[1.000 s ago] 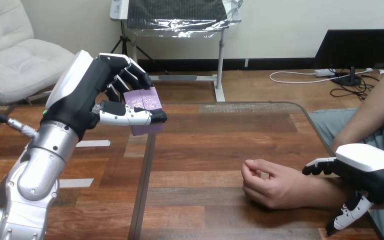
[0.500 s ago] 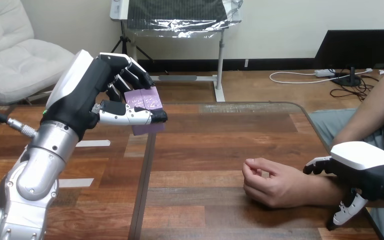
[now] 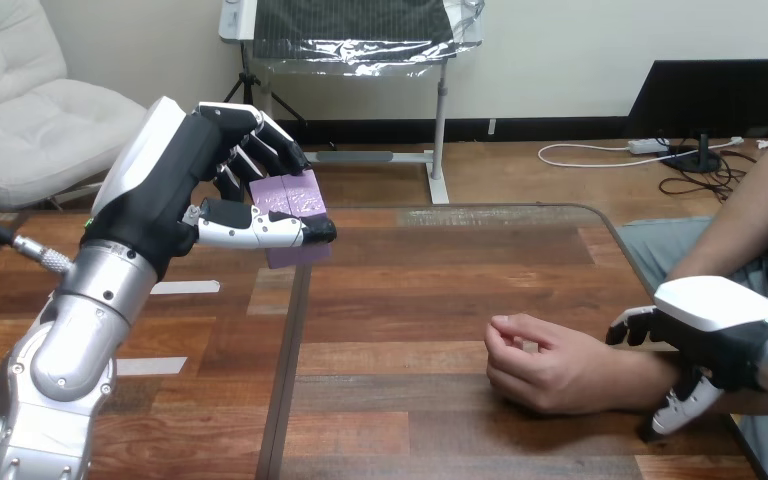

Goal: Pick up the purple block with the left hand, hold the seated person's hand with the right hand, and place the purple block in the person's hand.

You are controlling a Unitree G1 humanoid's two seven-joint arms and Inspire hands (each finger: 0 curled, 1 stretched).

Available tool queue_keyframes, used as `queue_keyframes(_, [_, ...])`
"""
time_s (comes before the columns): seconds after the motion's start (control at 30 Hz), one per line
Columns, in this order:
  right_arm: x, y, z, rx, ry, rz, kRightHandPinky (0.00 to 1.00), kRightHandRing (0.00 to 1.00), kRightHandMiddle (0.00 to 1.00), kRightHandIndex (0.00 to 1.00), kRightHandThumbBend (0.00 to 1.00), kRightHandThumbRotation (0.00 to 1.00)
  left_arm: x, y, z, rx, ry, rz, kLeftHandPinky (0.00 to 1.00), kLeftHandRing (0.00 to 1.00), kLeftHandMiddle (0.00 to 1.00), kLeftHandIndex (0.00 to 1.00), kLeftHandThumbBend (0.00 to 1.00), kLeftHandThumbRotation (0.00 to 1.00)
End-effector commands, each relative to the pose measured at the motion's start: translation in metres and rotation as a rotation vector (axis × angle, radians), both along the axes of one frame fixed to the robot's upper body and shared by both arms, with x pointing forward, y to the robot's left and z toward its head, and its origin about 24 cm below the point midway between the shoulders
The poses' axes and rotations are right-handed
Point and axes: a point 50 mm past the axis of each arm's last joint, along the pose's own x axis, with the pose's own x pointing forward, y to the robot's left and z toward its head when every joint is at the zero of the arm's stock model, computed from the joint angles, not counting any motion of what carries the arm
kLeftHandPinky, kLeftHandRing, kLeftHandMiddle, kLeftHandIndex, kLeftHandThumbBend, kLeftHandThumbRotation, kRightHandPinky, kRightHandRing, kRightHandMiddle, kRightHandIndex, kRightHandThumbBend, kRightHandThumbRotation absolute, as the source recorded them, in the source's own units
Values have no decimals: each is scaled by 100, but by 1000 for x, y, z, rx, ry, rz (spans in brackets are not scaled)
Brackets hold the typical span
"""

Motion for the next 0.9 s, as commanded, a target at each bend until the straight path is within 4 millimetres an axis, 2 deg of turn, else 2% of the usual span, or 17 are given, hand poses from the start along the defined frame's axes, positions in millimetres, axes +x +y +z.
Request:
queue_keyframes(0.0, [-1, 20, -29, 17, 81, 28, 64, 78, 79, 80, 78, 21, 0, 1, 18, 3, -75, -11, 27, 34, 42, 45, 60, 0])
queue_keyframes(0.87, [10, 34, -43, 54, 101, 15, 52, 68, 71, 71, 74, 25, 0, 2, 17, -14, -82, -18, 27, 34, 42, 45, 61, 0])
